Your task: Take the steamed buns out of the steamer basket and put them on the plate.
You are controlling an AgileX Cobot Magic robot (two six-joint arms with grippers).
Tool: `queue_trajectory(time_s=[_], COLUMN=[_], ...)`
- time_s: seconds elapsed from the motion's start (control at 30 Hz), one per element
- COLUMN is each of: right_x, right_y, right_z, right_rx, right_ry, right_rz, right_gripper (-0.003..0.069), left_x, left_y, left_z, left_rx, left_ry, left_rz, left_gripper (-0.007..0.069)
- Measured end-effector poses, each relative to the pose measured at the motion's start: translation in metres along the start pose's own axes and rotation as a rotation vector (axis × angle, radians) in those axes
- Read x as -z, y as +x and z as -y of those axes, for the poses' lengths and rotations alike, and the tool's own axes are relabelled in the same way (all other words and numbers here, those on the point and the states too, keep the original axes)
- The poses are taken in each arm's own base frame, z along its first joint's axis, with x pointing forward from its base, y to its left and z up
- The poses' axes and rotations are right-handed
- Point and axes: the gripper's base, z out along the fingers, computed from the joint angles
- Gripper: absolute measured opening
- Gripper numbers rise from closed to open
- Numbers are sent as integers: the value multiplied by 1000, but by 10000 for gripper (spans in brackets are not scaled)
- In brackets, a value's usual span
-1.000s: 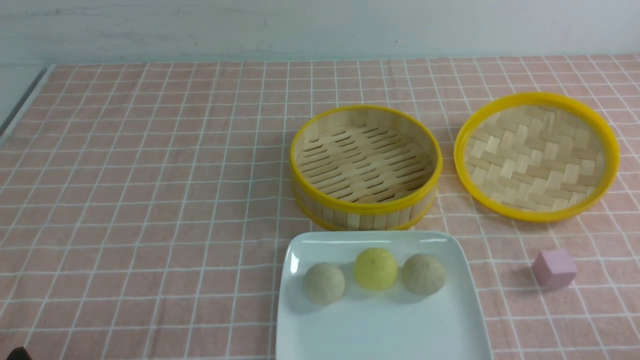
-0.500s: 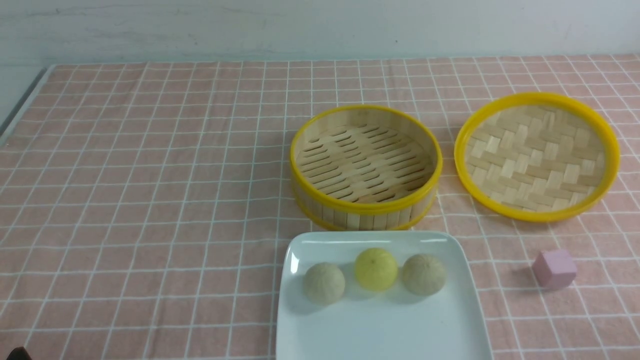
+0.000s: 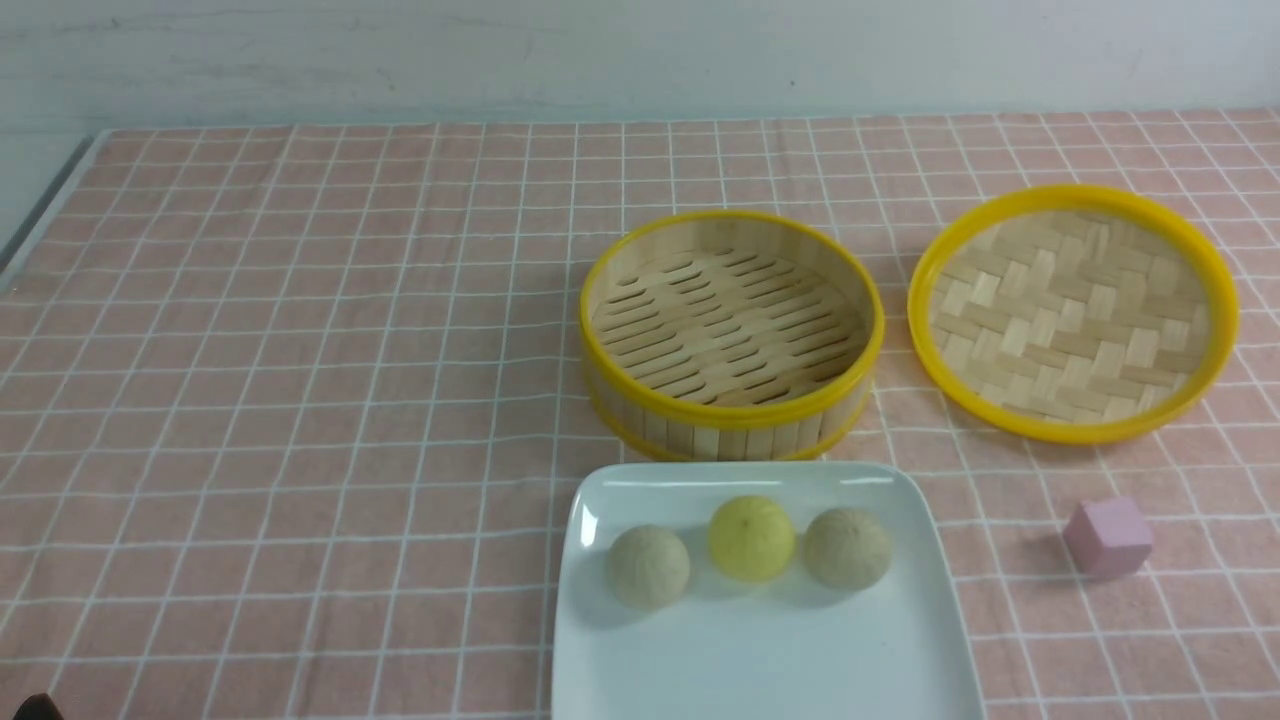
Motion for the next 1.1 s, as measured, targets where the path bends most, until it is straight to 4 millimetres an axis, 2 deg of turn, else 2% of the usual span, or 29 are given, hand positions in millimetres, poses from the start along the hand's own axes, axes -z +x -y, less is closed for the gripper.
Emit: queue_trajectory(time_s=[0.3,1.1], right_x=[0,0], right_y=[0,1], right_z=[-5,-4], right_rx=[55,-1], right_ry=[-60,-43], right_rz=[-3,-9], right_gripper=[442,442], left_x=[0,0], left_y=[0,0], left_z=[0,0], left_rx=[-1,-2], left_ry=[0,-1], left_rz=[0,0], left_gripper=[494,494])
